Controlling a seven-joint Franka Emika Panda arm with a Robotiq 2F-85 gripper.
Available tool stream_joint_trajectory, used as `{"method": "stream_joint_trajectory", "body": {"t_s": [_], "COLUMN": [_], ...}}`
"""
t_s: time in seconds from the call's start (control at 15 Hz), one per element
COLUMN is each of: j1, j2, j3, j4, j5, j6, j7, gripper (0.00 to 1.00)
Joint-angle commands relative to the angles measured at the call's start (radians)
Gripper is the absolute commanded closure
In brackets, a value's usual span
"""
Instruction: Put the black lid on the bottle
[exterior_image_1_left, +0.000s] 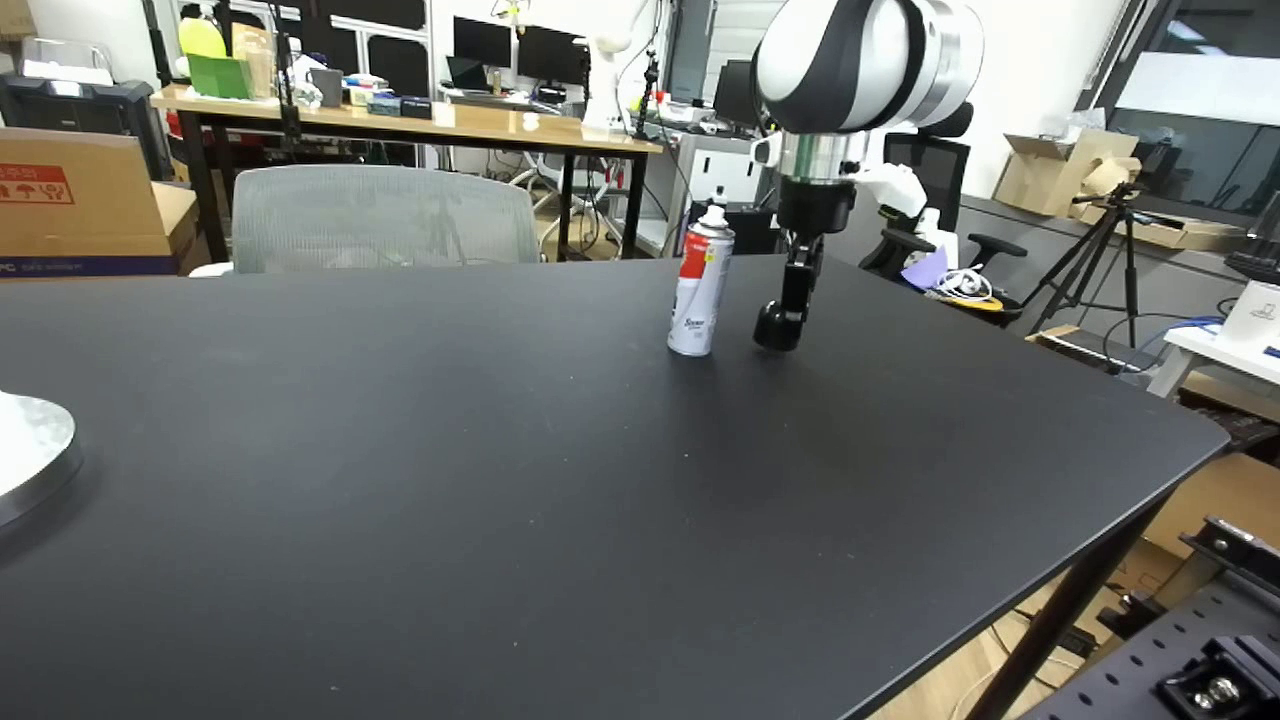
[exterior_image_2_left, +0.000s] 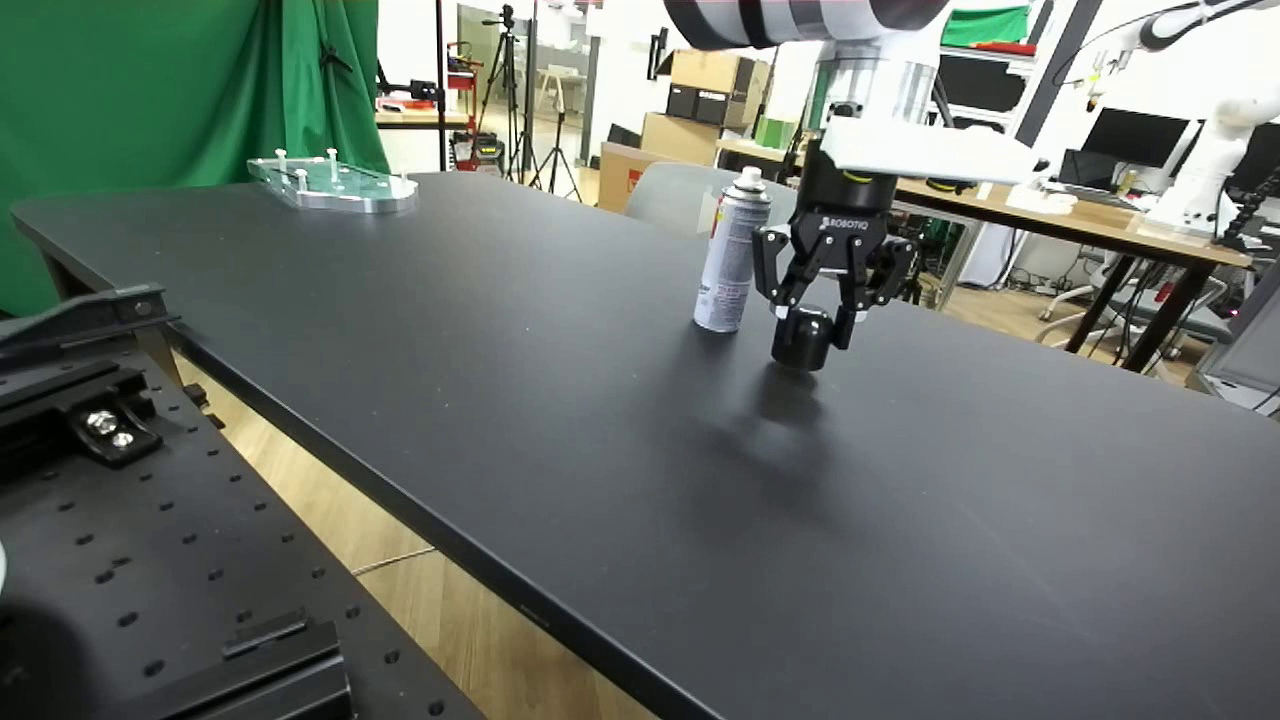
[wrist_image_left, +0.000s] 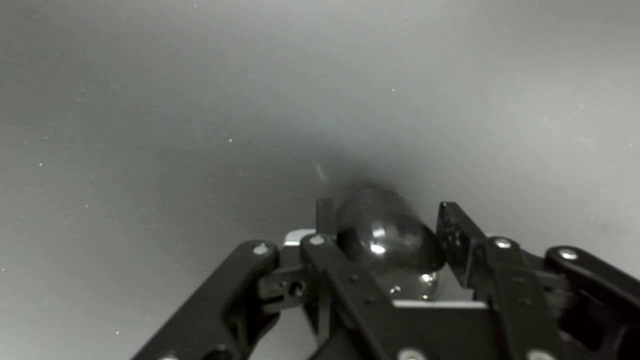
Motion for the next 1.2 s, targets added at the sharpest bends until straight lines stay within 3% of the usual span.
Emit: {"method": "stream_joint_trajectory", "body": {"t_s": [0.0,0.67,1.13], "j1": [0.031,0.099,0.129], "j2": [-0.119,-0.456,-0.529], "j3": [-0.003,-0.004,0.012], "j4": [-0.073,-0.239,-0.216], "j5": [-0.036,-0.043,-0.004], "j6": [-0.016,-0.036,-0.139], "j7": [0.062,0.303,0.276], "gripper": [0.71,0.71,0.71]}}
